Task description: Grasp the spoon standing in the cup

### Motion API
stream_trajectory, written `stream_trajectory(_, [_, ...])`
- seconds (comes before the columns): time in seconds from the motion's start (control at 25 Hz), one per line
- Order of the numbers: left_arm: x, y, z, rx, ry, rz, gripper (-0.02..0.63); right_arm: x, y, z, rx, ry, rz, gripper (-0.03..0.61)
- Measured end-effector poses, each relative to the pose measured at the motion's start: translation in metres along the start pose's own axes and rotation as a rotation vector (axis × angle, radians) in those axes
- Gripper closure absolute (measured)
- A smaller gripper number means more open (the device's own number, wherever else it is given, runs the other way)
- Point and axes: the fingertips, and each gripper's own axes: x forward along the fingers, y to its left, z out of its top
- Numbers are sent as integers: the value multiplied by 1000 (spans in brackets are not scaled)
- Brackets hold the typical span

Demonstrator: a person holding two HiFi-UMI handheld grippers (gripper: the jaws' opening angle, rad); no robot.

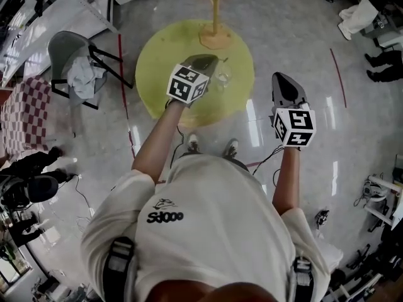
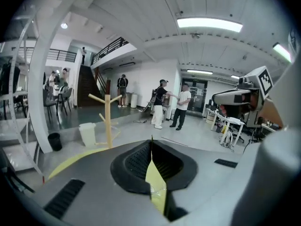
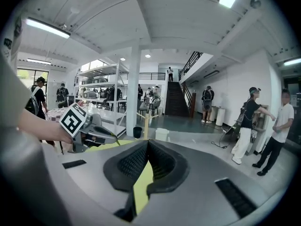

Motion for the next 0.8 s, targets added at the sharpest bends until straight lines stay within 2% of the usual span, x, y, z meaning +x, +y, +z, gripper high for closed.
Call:
stream_trajectory(0.24, [-35,0,58,107,-122,41,581,-2,-1,41,-133,-52,-50,558])
stream_trajectory(0.52, [-73,-10,114,202,-241,83,581,-11,1,70,-143,-113,-36,558])
stream_trajectory(0.8, [-101,-24,152,282,-322,122,581,-21,3,98,-180,-170,-26,558])
